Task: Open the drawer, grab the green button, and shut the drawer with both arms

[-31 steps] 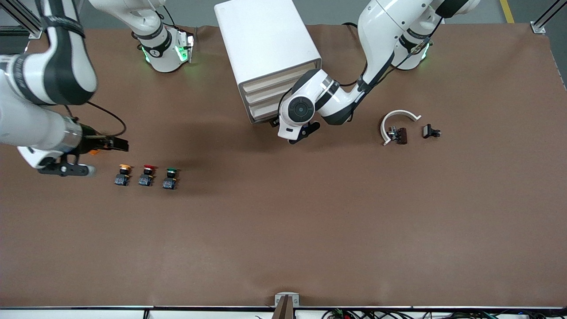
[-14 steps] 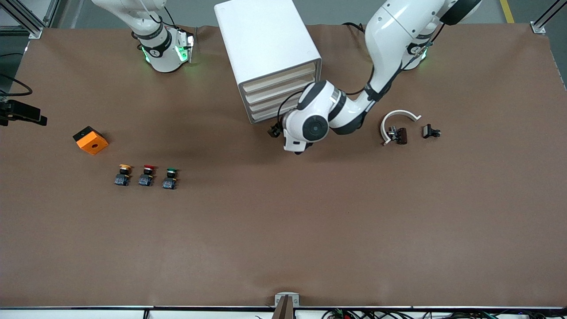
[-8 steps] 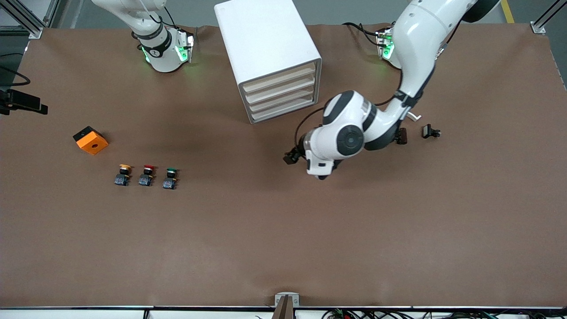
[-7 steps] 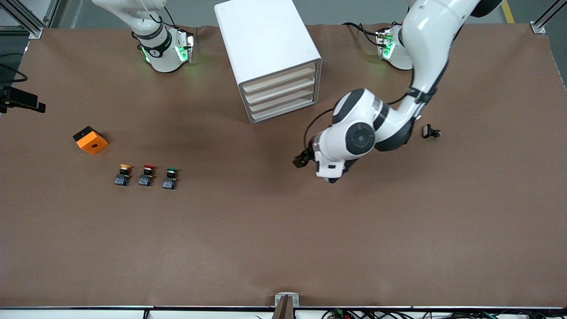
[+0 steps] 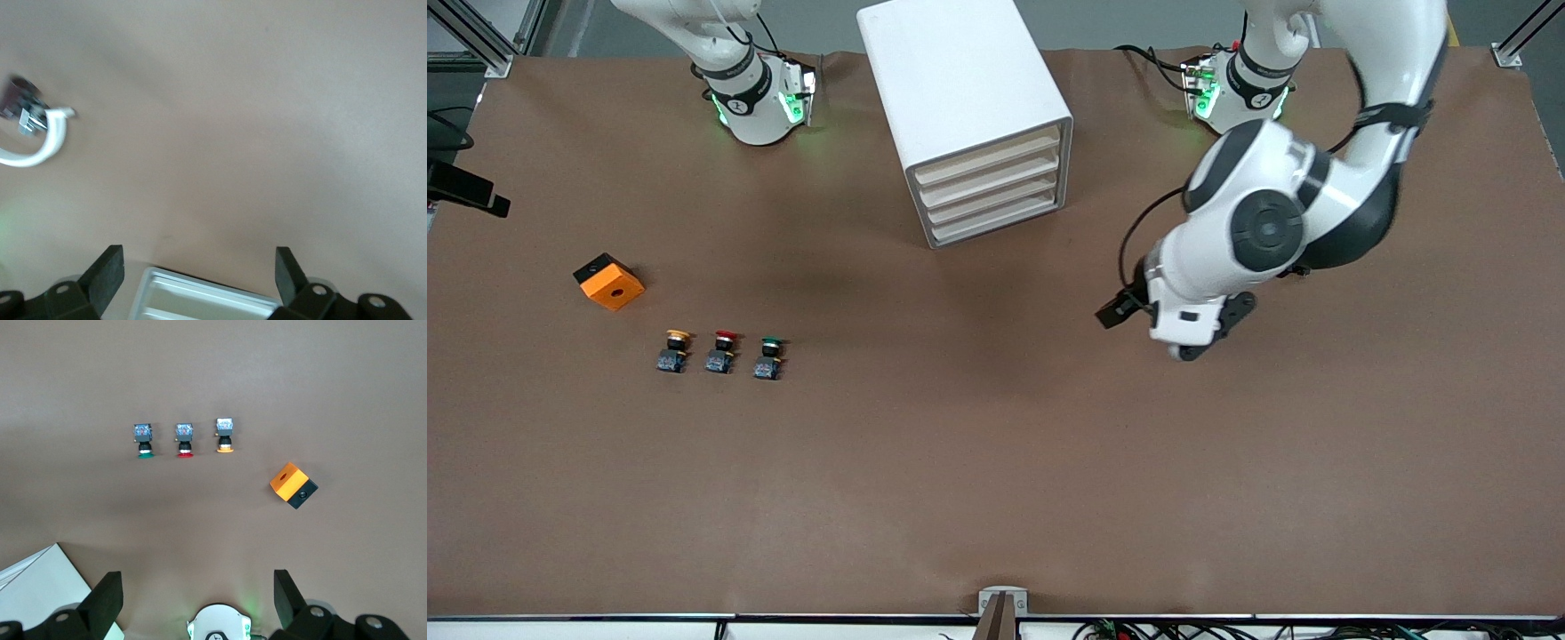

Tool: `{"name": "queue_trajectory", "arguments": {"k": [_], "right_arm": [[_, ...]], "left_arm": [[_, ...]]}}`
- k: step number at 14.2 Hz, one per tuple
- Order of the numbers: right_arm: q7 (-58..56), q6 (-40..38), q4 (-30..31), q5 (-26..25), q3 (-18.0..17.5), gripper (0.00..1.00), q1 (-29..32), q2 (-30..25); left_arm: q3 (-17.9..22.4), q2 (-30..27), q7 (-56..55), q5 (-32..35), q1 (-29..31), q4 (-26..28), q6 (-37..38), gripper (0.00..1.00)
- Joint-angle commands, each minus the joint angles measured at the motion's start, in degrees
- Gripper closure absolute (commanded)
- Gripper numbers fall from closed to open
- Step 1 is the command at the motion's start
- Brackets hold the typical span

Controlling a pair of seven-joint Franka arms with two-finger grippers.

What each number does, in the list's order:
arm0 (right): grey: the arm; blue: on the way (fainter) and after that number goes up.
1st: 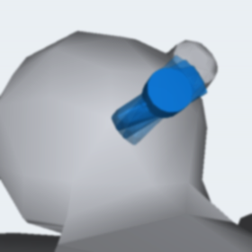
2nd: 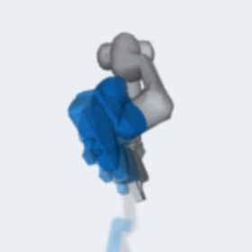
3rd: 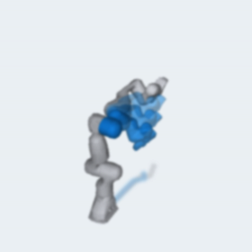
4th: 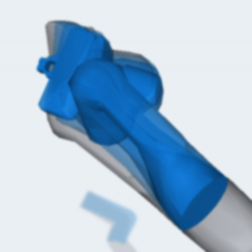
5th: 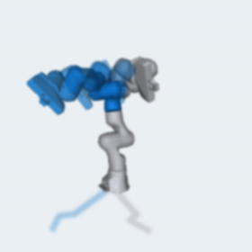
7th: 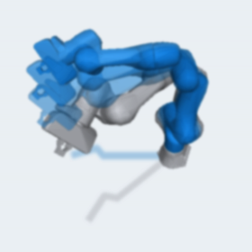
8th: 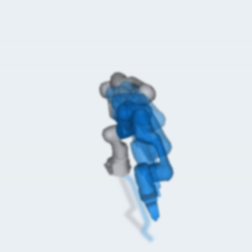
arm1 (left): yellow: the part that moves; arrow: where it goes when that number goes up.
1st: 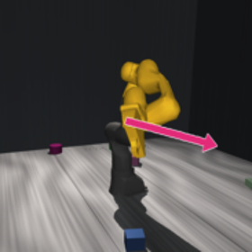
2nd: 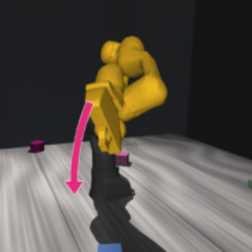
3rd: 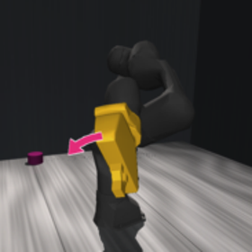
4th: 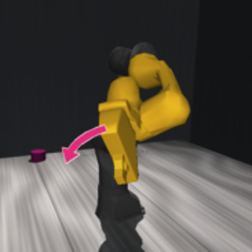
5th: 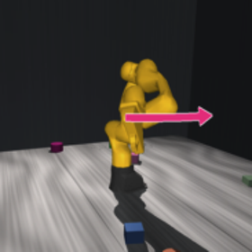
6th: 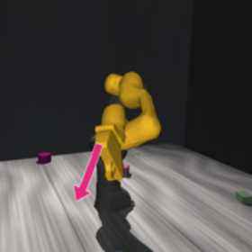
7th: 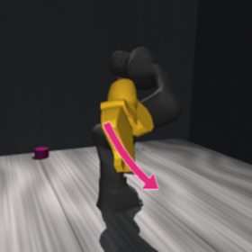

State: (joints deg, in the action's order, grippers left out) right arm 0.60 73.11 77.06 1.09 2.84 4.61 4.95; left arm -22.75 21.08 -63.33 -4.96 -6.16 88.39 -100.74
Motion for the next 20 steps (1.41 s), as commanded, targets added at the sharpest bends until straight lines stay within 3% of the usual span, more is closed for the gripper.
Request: {"name": "queue_trajectory", "arguments": {"k": [1,4,7,9,11,16,20], "right_arm": [[1.25,2.81,4.04,0.58,-0.30,0.00,-1.53,-3.88],[-0.42,7.03,10.37,0.58,-0.21,0.00,-1.62,-8.28],[-0.95,7.66,12.14,0.49,-0.21,0.00,-1.71,-9.87],[-1.04,7.75,12.14,0.40,-0.12,0.00,-2.58,-10.14],[-1.04,7.92,12.84,0.31,0.23,0.00,-2.59,-10.83],[-1.04,9.50,14.95,0.40,0.23,0.00,-2.06,-12.59],[-4.19,10.12,15.13,0.31,0.32,0.00,-1.54,-12.69]], "left_arm": [[0.16,-6.82,11.60,0.74,5.17,1.34,5.71,0.00],[3.65,-11.23,26.55,1.61,7.74,1.78,12.22,0.00],[5.95,-14.48,36.76,6.62,7.39,4.14,15.14,0.00],[12.42,-18.25,44.22,6.72,3.99,8.09,14.96,0.00],[16.06,-20.72,48.90,6.72,2.04,11.17,13.74,0.00],[17.82,-29.24,53.56,6.98,1.94,24.00,1.97,0.00],[23.00,-32.24,64.02,7.51,2.12,24.38,1.87,0.00]]}}
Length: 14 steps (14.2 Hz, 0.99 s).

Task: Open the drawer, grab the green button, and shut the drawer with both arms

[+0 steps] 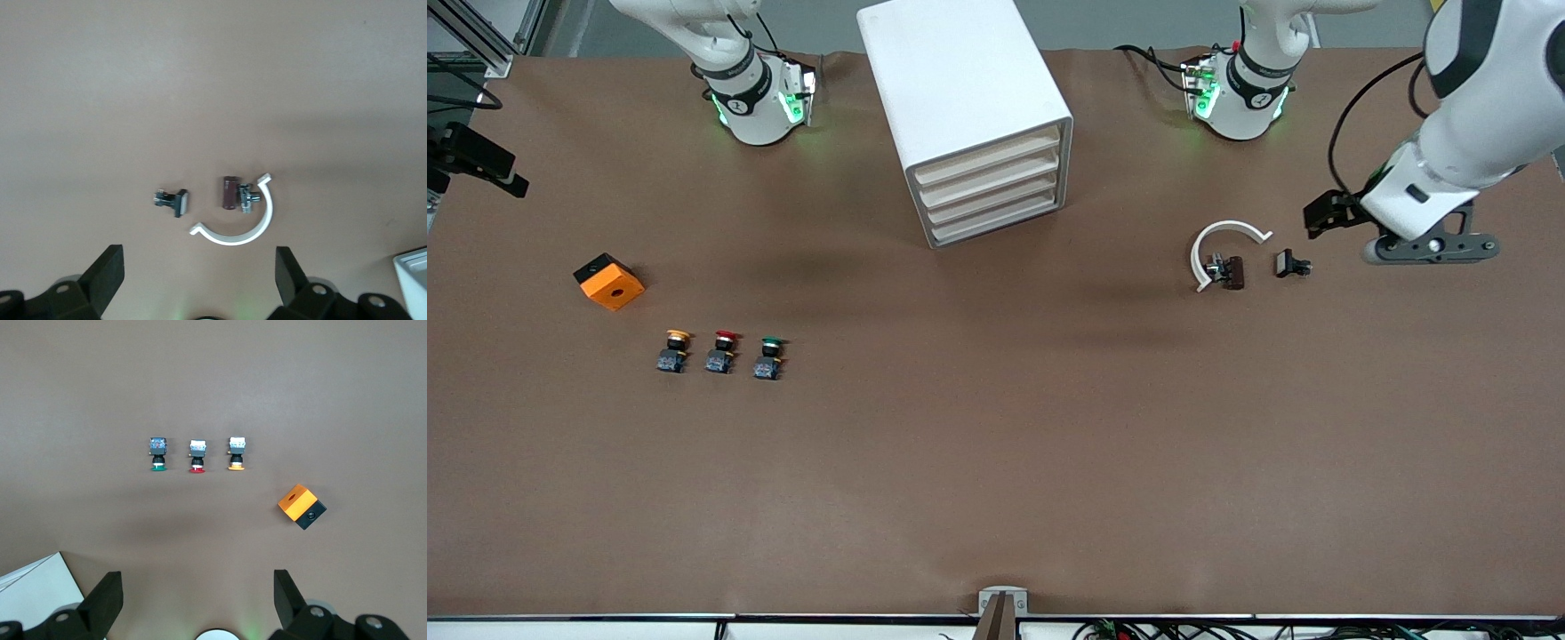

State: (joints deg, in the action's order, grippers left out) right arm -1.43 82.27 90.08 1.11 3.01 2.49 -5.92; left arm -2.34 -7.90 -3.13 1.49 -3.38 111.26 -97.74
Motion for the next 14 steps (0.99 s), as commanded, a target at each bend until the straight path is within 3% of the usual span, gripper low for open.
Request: {"name": "queue_trajectory", "arguments": {"k": [1,6,14], "right_arm": [[-2.17,0.96,2.21,0.29,0.15,0.00,0.67,-1.91],[-1.91,2.28,5.46,0.38,0.07,0.00,0.59,-4.54],[-0.41,2.11,5.37,0.38,-0.20,0.00,1.11,-4.46]], "left_arm": [[3.12,-3.53,3.92,1.06,-0.67,0.80,-0.78,0.00],[2.87,-3.27,3.39,0.79,-0.40,-6.57,4.83,0.00],[1.99,-2.74,3.39,0.09,-0.84,-12.12,10.47,0.00]]}}
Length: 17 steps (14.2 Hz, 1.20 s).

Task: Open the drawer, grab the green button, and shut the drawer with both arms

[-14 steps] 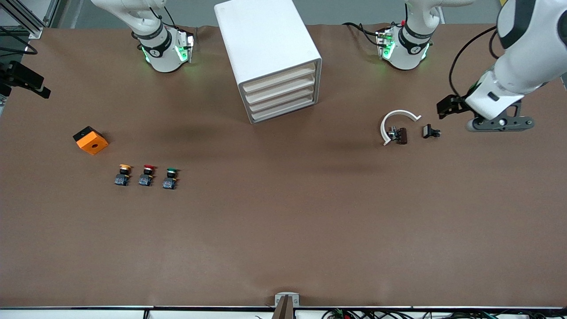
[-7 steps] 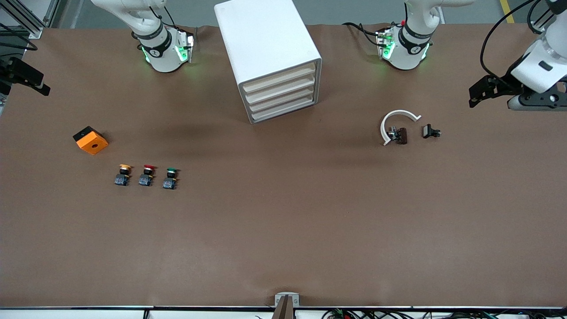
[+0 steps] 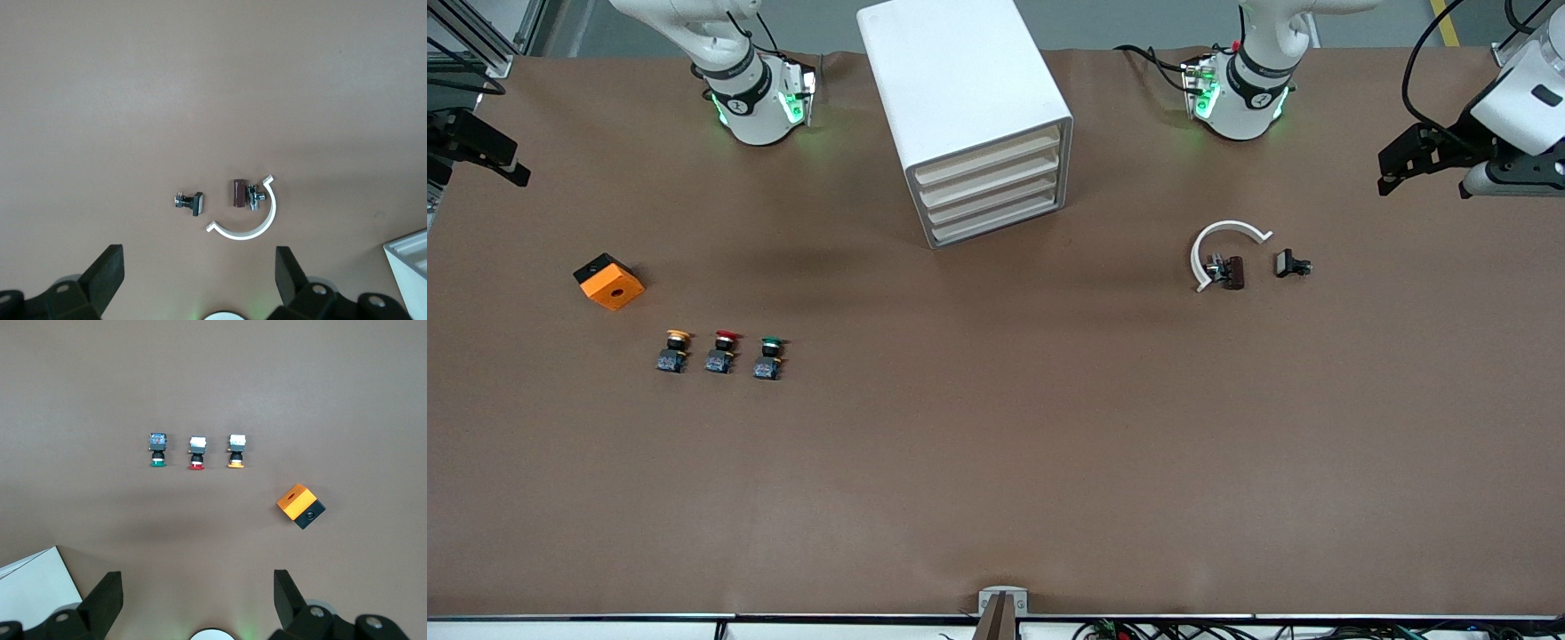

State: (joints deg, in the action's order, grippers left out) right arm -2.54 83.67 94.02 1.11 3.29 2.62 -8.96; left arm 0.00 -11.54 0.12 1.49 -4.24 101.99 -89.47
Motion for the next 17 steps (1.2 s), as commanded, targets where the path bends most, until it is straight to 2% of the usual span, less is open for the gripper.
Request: {"name": "queue_trajectory", "arguments": {"k": [1,13,17], "right_arm": [[0.69,0.79,1.25,0.38,-0.56,0.00,1.25,-1.32],[0.78,0.52,0.81,0.47,-0.39,0.00,1.16,-1.14],[1.65,0.61,0.90,0.47,-0.30,0.00,1.25,-1.32]], "left_arm": [[-0.35,1.43,-0.03,0.18,-0.07,-3.46,2.29,0.00],[-0.44,2.66,-0.21,0.00,0.46,-4.17,2.55,0.00],[-0.09,2.66,-1.17,-3.33,2.03,-4.08,2.55,0.00]]}}
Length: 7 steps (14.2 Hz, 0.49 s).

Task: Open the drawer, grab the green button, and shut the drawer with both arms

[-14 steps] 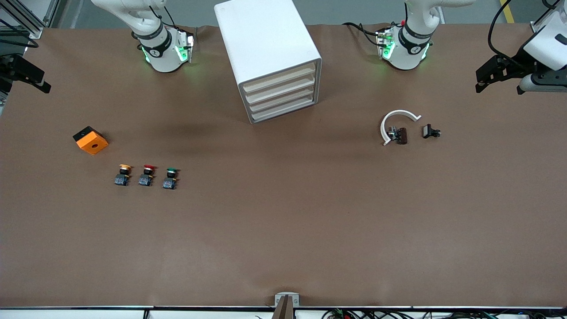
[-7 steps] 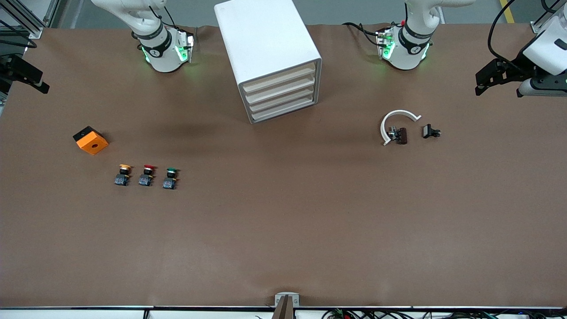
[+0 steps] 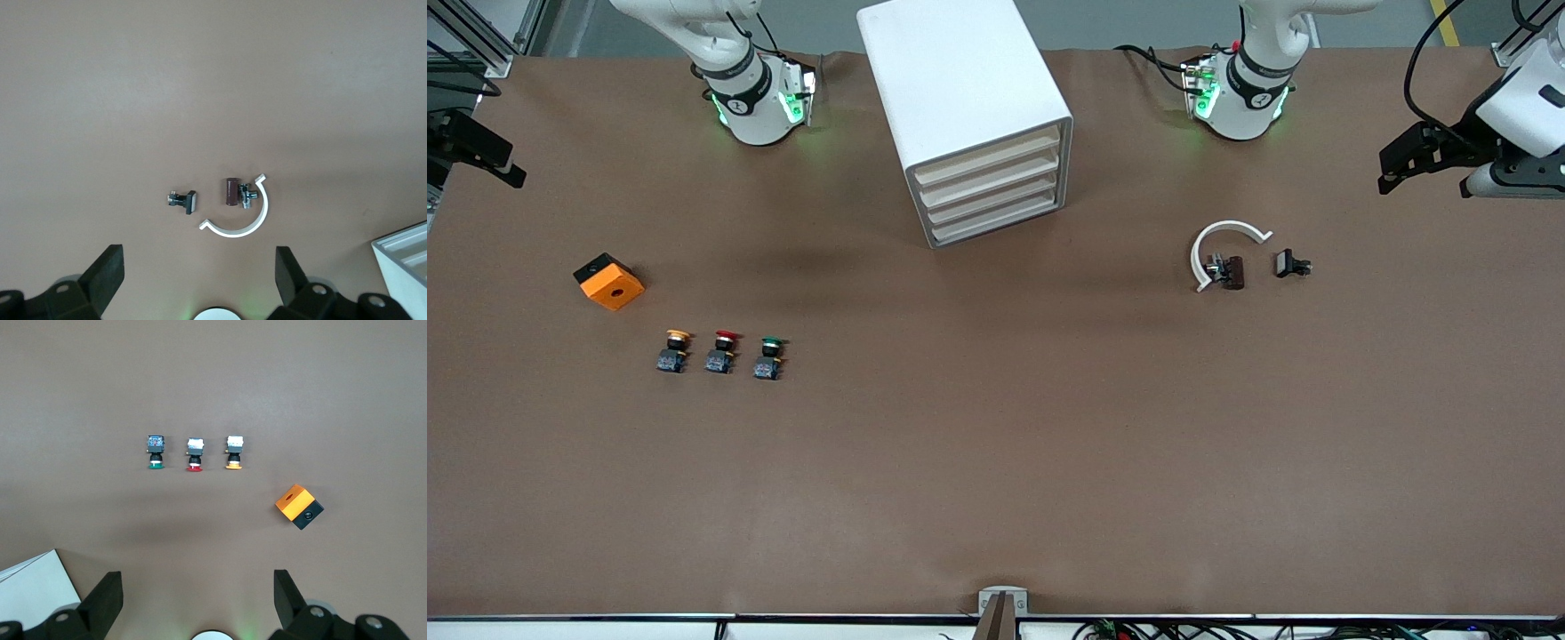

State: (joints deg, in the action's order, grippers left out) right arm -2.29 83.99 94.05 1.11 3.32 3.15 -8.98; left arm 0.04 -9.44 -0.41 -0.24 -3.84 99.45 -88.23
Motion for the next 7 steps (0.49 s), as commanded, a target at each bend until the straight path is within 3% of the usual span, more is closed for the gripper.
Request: {"name": "queue_trajectory", "arguments": {"k": [1,7], "right_arm": [[2.89,0.47,0.96,0.47,-0.34,0.00,0.71,-1.30],[3.43,0.65,1.13,0.38,-0.16,0.00,0.98,-1.30]], "left_arm": [[-0.13,0.56,-1.69,-2.13,1.90,-1.37,1.31,0.00],[-0.56,1.00,-2.41,-1.43,1.73,-1.37,1.22,0.00]]}}
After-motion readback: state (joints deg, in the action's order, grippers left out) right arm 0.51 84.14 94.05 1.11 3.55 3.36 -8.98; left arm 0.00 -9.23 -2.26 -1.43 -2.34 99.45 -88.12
